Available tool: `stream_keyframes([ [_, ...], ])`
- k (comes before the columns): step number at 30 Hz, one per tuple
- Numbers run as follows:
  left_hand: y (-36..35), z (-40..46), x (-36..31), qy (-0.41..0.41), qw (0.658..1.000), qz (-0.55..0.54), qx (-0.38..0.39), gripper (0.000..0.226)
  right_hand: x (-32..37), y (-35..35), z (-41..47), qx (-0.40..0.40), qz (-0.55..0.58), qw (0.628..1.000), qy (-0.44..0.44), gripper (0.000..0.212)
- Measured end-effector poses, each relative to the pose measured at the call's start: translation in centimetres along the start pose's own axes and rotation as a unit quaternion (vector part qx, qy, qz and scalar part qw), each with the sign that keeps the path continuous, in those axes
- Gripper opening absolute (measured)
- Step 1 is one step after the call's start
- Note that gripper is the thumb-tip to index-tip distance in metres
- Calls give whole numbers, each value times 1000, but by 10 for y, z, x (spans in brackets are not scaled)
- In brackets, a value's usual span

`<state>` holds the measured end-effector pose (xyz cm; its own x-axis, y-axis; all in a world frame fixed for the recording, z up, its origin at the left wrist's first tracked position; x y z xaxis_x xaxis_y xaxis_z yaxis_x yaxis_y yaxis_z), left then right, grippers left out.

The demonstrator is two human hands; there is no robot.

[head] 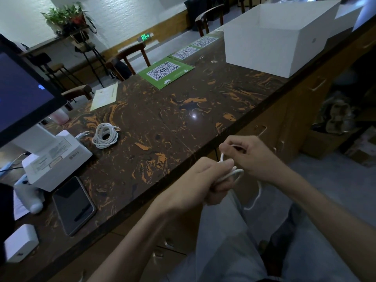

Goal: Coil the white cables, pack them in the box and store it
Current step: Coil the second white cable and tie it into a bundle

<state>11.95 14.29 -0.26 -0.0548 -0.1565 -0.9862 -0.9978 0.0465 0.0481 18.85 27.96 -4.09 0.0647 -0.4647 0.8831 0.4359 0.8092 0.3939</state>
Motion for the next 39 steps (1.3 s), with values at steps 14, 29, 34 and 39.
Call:
stream_keyframes([
  [14, 31, 10, -33, -197, 926, -309, -89, 30, 20, -82, -40, 54, 166, 980, -99, 70],
  [29, 20, 13, 2, 100, 880, 457, -83, 38, 28, 19, -36, 45, -146, 988, -22, 48],
  [34, -12, 11, -6, 11, 945, 322, -61, 65, 43, 45, -11, -39, -98, 994, 28, 54],
  [39, -21, 15, -17, -35, 989, 123, -69, 58, 45, 41, 10, -9, 25, 999, 32, 60],
])
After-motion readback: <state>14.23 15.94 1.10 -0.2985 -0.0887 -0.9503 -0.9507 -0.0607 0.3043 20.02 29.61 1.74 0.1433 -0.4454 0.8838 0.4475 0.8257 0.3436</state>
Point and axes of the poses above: each hand's wrist, its own z-axis towards the middle knuckle, its own y-axis out of the back of the hand, x = y × z, the point moved 3 cm from there along z, towards the middle knuckle, and after that the axes turned 2 degrees about x, right-handed, at the moved point
